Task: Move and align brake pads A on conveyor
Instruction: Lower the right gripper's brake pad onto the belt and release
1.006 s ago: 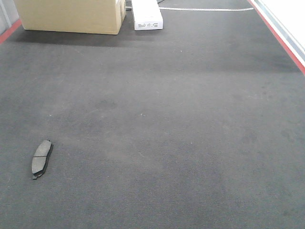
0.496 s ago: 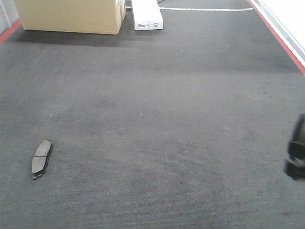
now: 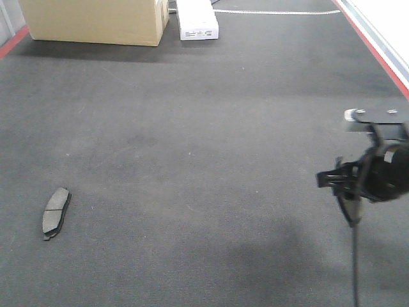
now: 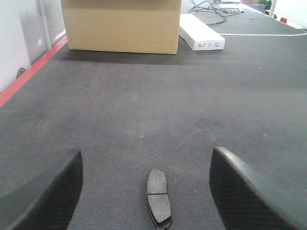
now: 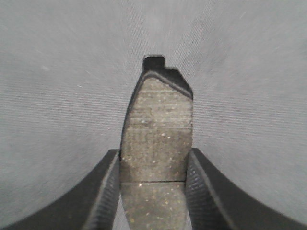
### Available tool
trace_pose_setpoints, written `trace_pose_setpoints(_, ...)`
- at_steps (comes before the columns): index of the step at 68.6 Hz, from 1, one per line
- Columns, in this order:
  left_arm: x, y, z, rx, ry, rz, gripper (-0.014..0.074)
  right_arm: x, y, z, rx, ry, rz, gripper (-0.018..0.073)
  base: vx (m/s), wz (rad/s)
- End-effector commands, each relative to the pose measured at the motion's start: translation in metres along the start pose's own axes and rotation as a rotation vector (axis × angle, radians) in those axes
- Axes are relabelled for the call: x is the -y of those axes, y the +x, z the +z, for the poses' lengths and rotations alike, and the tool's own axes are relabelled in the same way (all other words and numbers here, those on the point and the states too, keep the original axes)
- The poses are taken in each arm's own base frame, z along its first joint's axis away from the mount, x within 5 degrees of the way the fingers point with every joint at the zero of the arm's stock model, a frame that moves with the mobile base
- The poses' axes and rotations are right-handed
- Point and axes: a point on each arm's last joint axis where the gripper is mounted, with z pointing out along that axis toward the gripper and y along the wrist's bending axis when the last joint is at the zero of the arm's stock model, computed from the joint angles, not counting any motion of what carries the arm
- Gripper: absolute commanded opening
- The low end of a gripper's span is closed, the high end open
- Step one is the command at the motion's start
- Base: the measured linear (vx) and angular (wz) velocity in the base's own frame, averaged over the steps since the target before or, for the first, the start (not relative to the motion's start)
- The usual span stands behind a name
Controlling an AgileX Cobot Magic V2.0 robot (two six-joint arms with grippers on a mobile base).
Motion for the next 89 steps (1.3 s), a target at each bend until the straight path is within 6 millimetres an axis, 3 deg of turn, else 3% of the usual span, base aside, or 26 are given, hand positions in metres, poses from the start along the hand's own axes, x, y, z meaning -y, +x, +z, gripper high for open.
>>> trace_pose_setpoints(1, 0.002, -0.013, -0.002, 0.077, 0.023, 0.005, 0.0538, -0.001, -0.024, 0.003, 0.037, 0.0, -0.012, 0.0048, 0.0, 0.0)
trace_pose_setpoints(15, 0.002, -0.013, -0.002, 0.077, 0.023, 0.005, 0.0538, -0.001, -0.046, 0.036, -0.043, 0.002, -0.012, 0.0079, 0.0, 0.0)
trace_pose_setpoints(30, 0.002, -0.013, -0.002, 0.077, 0.023, 0.005, 0.0538, -0.001, -0.053, 0.069, -0.144, 0.01, -0.016, 0.0148, 0.0, 0.0)
trace_pose_setpoints(48, 0.002, -0.013, -0.002, 0.077, 0.023, 0.005, 0.0538, 0.001, -0.055, 0.082, -0.169, 0.023, -0.025, 0.0349, 0.0, 0.0)
trace_pose_setpoints(58, 0.002, -0.013, -0.002, 0.077, 0.023, 0.005, 0.0538, 0.002, -0.063, 0.064, -0.081, 0.038, -0.044, 0.0463, 0.0, 0.0)
trace_pose_setpoints(72, 0.002, -0.013, -0.002, 0.077, 0.023, 0.005, 0.0538, 0.002, -0.067, 0.01, 0.076, 0.051, -0.068, 0.0491, 0.0, 0.0)
trace_pose_setpoints(89, 0.002, -0.013, -0.002, 0.077, 0.023, 0.005, 0.0538, 0.002, -0.025, -0.058, 0.329, 0.047, -0.078, 0.0491, 0.0, 0.0)
